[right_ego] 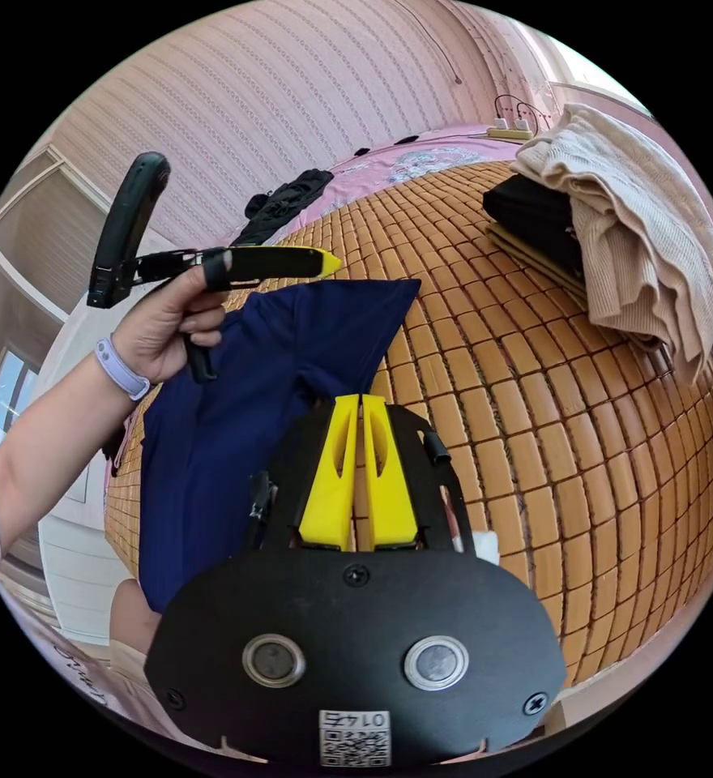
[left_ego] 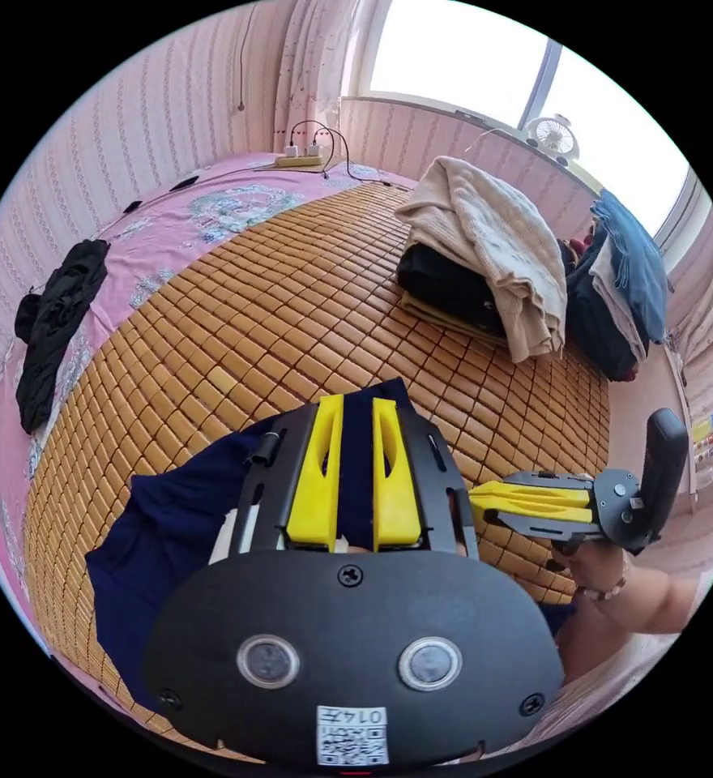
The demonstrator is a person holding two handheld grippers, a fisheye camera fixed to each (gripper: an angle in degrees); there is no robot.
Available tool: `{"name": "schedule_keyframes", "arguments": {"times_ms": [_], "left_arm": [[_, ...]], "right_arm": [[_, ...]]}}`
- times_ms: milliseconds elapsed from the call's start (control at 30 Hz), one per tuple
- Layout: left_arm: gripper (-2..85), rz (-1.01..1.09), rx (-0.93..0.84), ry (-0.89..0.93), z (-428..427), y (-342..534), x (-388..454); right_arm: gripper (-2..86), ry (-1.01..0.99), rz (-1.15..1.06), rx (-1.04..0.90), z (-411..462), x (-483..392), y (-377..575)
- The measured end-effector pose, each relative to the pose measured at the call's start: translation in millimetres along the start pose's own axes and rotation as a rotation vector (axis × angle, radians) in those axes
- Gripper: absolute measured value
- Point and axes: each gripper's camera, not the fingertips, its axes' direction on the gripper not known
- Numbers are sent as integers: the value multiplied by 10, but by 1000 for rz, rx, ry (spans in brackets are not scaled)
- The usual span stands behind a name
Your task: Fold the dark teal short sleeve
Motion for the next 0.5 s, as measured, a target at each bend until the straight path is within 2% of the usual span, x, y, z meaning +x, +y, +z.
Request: {"name": "schedule_keyframes", "arguments": {"times_ms": [167,333,500], "left_arm": [[59,-89,89,-60,-919,1126,-413],[54,-348,-6,-129,-1526,2867,-594],[53,-537,-17,-177,-1916,3916,-417]], "right_arm": [[2,1,-77,-12,-182,-158,570],[3,-61,-124,-103,-212,-328,1174],[8,-78,-218,-178,-51,-724,1495]]}}
